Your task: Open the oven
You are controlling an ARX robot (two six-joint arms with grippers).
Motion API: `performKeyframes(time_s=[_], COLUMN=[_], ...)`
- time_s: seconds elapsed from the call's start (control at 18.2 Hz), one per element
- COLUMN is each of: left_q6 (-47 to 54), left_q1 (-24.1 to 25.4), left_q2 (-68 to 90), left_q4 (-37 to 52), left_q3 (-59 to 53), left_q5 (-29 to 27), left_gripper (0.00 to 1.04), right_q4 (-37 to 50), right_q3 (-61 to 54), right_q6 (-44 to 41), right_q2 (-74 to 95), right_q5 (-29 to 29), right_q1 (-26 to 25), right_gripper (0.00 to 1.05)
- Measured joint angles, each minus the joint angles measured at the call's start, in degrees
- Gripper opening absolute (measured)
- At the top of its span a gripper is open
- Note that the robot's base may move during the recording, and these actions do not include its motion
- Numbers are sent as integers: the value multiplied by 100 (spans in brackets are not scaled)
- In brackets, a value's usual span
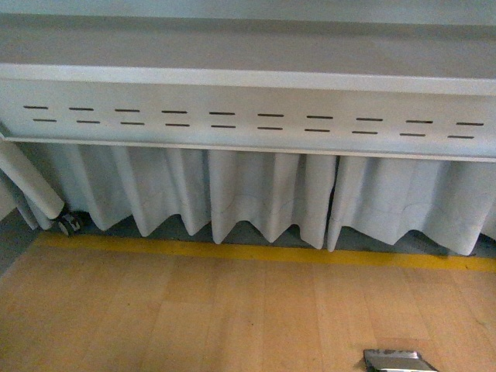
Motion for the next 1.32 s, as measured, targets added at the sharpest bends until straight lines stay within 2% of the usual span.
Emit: performKeyframes(time_s=[1.32], left_q6=[9], left_q1=[0], left_q2=[0], left_q4=[7], left_q3=[0], left_q5=[-2], left_gripper=[98], right_q4=[0], right_q3=[0], right_q6=[-2], right_q2=[0], right_q5=[-2], right_q1=[0], right_gripper=[98])
